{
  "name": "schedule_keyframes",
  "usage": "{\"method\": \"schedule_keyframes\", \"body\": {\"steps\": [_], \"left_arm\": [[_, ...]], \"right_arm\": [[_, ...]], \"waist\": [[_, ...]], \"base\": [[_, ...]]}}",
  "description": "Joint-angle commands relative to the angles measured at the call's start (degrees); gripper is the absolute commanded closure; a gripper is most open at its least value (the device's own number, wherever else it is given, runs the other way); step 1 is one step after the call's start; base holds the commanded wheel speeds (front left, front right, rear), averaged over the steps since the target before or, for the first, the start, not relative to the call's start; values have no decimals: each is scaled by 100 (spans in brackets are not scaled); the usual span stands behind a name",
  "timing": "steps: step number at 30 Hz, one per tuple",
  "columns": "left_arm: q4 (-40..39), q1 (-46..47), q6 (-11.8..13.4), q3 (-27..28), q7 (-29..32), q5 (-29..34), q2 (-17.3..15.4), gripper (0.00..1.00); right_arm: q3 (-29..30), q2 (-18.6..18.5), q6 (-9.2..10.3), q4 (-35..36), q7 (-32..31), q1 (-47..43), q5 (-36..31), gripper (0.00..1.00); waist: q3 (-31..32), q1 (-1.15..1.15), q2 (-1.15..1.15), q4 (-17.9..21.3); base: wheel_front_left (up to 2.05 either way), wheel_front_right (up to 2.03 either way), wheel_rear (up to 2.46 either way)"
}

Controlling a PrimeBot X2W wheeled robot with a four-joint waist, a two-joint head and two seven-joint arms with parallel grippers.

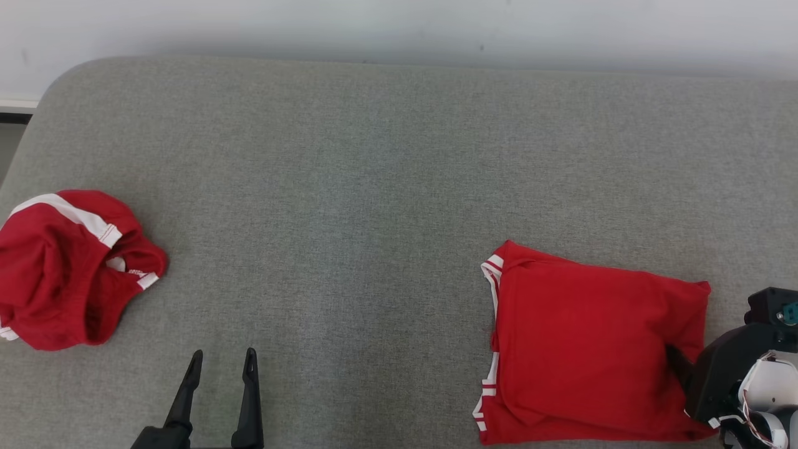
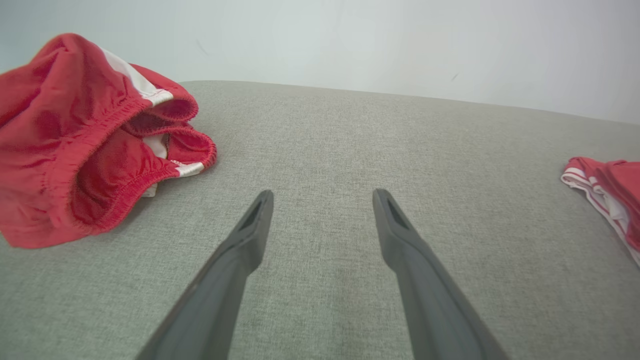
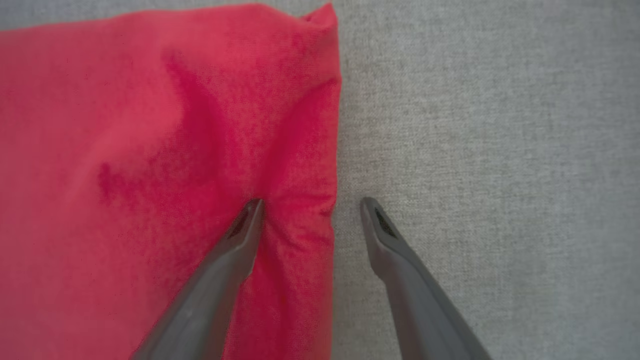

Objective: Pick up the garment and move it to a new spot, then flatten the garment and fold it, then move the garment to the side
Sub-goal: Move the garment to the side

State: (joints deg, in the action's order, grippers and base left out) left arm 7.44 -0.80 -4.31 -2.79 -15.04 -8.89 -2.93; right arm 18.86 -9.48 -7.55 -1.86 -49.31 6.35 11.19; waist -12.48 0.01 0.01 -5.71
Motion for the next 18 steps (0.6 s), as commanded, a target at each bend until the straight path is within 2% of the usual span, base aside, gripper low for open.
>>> {"method": "schedule_keyframes", "body": {"steps": [1,3,4,5,6,11,18], "left_arm": [[14,46,-8,-1,-17,23,8,0],[25,58,-11,9,-17,31,8,0],[19,55,-6,16,-17,38,8,0],[2,47,3,33,-17,46,8,0],[-25,32,13,59,-16,52,8,0],[-231,-36,-31,209,-17,190,7,0],[-611,335,-162,283,-16,383,-77,0]], "right_arm": [[-77,60,13,-195,-146,-38,-47,0],[-246,84,10,-389,-388,-44,8,0],[-315,74,-1,-410,-435,-34,46,27],[-412,33,-3,-404,-425,12,62,82],[-514,-25,-3,-409,-423,72,52,100],[-1263,-501,0,-406,-175,779,-68,100],[-1920,-1153,14,-933,360,1799,-86,100]], "waist": [[-71,-1,-1,-77],[-79,-1,-1,-82],[-83,-1,-1,-70],[-89,-1,-1,-39],[-100,-1,-1,15],[-325,-1,-1,564],[-828,-1,-1,1351]], "base": [[0,0,0],[0,0,0],[0,0,0],[0,0,0],[0,0,0],[0,0,0],[0,0,0]]}}
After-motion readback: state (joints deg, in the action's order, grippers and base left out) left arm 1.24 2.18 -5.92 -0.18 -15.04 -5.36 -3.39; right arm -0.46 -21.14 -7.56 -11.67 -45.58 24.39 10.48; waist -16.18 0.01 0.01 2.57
